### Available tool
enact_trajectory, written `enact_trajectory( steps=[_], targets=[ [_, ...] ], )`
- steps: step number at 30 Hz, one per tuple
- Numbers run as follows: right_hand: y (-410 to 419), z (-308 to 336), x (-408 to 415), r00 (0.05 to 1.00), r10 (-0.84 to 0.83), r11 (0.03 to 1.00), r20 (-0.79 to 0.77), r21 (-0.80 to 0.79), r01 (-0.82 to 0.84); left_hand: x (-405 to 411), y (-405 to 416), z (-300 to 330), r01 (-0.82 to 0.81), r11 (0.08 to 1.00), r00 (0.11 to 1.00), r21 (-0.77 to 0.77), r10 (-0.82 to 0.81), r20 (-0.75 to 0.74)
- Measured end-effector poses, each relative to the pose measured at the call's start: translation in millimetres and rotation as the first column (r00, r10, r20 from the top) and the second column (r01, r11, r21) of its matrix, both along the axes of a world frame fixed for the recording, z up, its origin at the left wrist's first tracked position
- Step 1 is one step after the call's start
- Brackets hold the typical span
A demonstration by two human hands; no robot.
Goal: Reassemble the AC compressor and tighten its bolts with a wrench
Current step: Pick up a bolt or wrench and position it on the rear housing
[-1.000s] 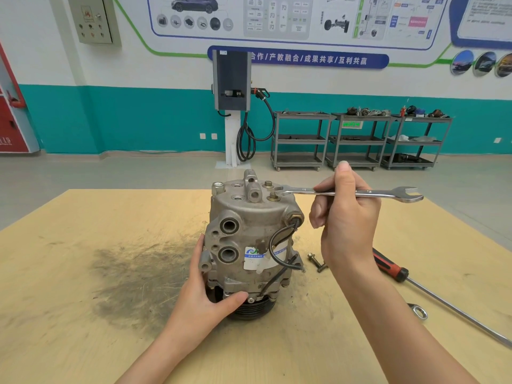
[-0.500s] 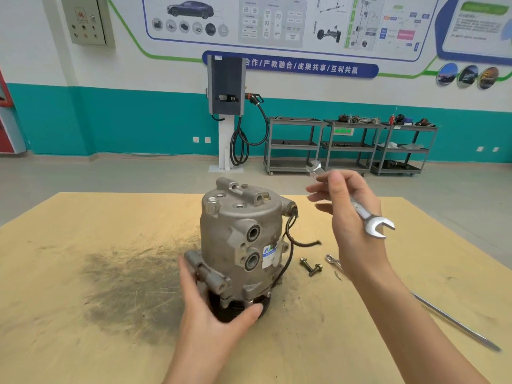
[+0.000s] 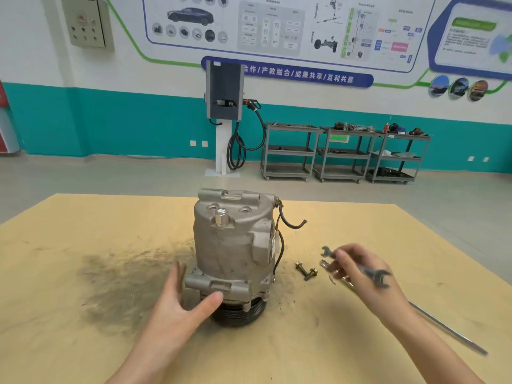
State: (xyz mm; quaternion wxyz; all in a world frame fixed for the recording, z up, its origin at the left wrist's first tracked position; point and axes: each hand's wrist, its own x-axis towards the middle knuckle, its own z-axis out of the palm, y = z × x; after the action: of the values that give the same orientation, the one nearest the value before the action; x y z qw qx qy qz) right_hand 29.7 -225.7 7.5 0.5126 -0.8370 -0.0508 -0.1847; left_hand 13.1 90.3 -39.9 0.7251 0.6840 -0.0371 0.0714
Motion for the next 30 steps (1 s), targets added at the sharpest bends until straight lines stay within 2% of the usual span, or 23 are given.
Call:
enact_trajectory(
  steps=[3, 5, 9, 13, 17, 22, 26, 28, 30],
  targets=[
    [-2.3, -12.0, -11.1, 0.999, 0.047, 0.975, 0.024, -0.220, -0.040, -3.2, -12.4, -2.4, 0.064, 0.998, 0.998, -0.019, -0.064, -0.004],
    [-0.3, -18.1, -19.2, 0.996, 0.083, 0.962, 0.024, -0.264, -0.074, -6.9, -17.5, -2.3, 0.057, 0.998, 0.998, -0.023, -0.058, -0.026],
    [10.3, -22.0, -24.0, 0.990, 0.103, 0.988, 0.097, -0.129, -0.090, -11.5, -20.7, 1.4, -0.009, 0.997, 0.999, -0.080, 0.005, -0.054],
    [22.5, -11.5, -12.3, 0.988, 0.059, 0.997, 0.145, 0.035, -0.065, -26.8, -27.1, 4.6, 0.010, 0.997, 0.999, -0.073, -0.013, -0.050],
    [19.2, -10.1, -0.3, 0.993, 0.043, 0.997, 0.109, 0.052, -0.049, -42.2, -36.2, 9.8, 0.059, 0.996, 0.996, -0.060, -0.063, -0.068],
    [2.5, -21.5, 2.7, 0.998, 0.035, 0.994, 0.058, -0.102, -0.029, -45.8, -33.1, 16.5, 0.029, 0.991, 0.992, -0.127, -0.044, -0.117],
    [-8.2, -27.2, 5.6, 0.988, 0.034, 0.929, 0.149, -0.368, 0.023, -18.2, -13.7, 18.0, -0.077, 0.988, 0.997, 0.137, 0.074, 0.028],
    [-11.6, -27.9, 12.2, 0.988, 0.001, 0.878, 0.155, -0.473, 0.073, -3.9, -5.3, 23.1, 0.041, 0.973, 0.995, 0.229, -0.060, 0.080],
    [-13.5, -28.6, 18.5, 0.993, -0.038, 0.770, 0.114, -0.630, 0.102, 6.7, -0.8, 25.3, 0.166, 0.951, 0.977, 0.259, -0.195, 0.089]
  ],
)
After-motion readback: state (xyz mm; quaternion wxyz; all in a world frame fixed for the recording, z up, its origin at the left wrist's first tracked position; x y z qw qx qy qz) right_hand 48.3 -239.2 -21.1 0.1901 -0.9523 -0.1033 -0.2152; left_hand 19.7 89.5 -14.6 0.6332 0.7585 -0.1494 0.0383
